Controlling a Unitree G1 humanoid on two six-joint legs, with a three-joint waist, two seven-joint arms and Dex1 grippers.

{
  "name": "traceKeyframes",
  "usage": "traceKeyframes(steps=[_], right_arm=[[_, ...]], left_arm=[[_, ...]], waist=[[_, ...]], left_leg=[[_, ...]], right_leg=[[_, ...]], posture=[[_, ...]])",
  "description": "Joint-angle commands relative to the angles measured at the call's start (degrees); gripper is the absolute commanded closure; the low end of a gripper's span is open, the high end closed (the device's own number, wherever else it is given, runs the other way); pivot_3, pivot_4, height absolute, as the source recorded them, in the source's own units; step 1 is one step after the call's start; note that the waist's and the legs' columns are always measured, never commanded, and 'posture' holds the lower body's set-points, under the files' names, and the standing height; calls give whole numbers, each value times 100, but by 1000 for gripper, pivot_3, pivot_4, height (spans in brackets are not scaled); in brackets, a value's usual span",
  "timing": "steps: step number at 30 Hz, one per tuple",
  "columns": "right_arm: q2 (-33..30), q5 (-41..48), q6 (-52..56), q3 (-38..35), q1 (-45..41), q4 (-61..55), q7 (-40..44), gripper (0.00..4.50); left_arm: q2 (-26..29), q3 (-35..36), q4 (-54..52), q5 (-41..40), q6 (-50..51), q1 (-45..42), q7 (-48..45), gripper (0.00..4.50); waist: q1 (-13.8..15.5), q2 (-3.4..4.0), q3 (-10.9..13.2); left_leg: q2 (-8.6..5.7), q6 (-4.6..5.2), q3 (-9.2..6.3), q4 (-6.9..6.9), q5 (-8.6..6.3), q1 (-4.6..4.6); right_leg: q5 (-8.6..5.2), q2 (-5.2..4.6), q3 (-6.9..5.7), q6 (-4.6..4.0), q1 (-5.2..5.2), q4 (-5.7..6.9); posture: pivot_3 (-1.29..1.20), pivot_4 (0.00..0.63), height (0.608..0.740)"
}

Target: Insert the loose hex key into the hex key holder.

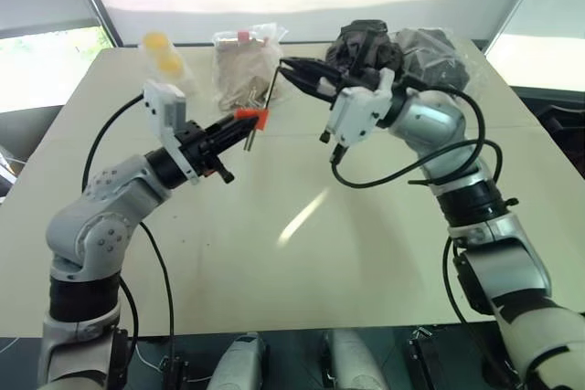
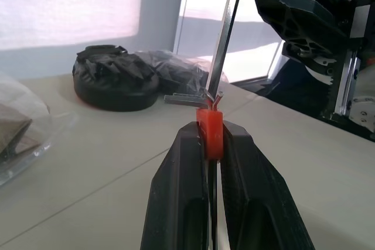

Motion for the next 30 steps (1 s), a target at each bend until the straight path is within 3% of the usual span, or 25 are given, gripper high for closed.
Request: traceKeyframes(steps=[1,30], right_arm=[[35,115,-17,-88,-43,-248,28,4467],[202,838,643,-131,-326,20,848,4467]], left_arm=[[-1,127,-174,-36,-113,-115,-3,4500],[-73,23,-393,21,-173,-152,-24,4500]], waist=[[0,0,0],[4,0,0]], left_leg=[[0,0,0,0,0,0],[0,0,0,0,0,0]], right_leg=[[0,0,0,0,0,0],[0,-1,0,0,0,0]], posture=[[0,150,740],[0,150,740]])
